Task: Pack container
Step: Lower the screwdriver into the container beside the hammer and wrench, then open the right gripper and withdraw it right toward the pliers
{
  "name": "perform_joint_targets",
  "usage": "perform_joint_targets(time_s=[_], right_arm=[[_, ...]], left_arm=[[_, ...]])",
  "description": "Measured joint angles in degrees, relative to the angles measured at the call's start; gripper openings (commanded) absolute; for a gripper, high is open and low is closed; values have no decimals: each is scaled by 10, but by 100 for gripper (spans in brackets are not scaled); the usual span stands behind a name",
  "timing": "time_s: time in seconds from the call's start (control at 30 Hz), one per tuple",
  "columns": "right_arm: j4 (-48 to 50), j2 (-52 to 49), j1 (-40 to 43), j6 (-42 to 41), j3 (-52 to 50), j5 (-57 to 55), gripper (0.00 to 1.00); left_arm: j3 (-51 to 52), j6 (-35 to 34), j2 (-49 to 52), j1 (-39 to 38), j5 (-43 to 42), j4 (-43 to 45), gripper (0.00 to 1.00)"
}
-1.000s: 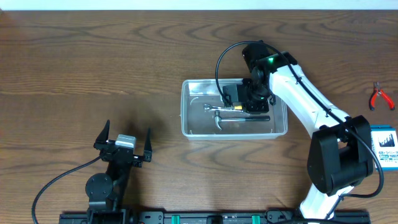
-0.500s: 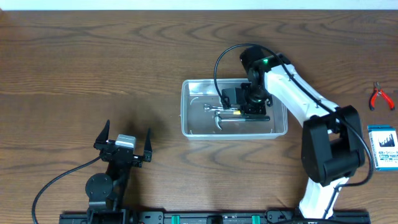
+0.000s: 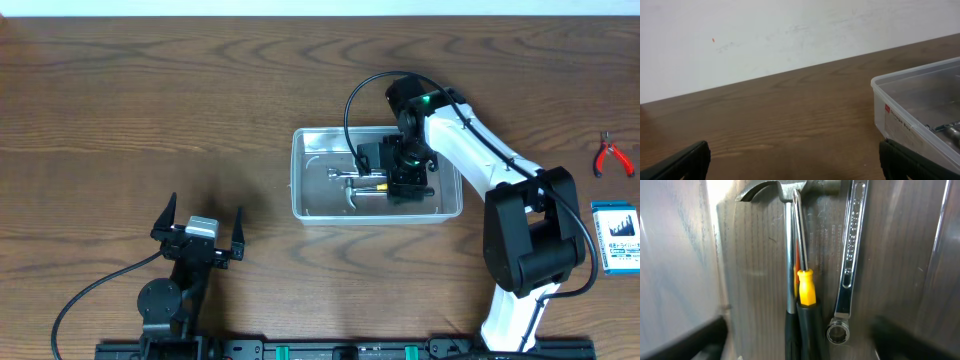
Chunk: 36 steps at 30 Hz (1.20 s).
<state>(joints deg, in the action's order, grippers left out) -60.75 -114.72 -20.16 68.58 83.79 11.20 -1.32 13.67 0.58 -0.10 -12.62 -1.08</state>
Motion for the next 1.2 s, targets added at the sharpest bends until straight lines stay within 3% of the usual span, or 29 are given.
perform_joint_targets(time_s=[0.2, 0.53, 0.8, 1.03, 1.2], right_arm=[[-15, 0, 0, -35, 24, 0, 99], [-114, 7, 0, -74, 184, 2, 99], [-176, 75, 2, -115, 274, -17, 99], [-169, 201, 59, -243, 287, -117, 99], [-179, 282, 172, -386, 292, -169, 99]], left_arm=[[0, 0, 0, 0, 0, 0, 98], [0, 0, 0, 0, 0, 0, 98], [0, 0, 0, 0, 0, 0, 98], [0, 0, 0, 0, 0, 0, 98], [0, 0, 0, 0, 0, 0, 98]])
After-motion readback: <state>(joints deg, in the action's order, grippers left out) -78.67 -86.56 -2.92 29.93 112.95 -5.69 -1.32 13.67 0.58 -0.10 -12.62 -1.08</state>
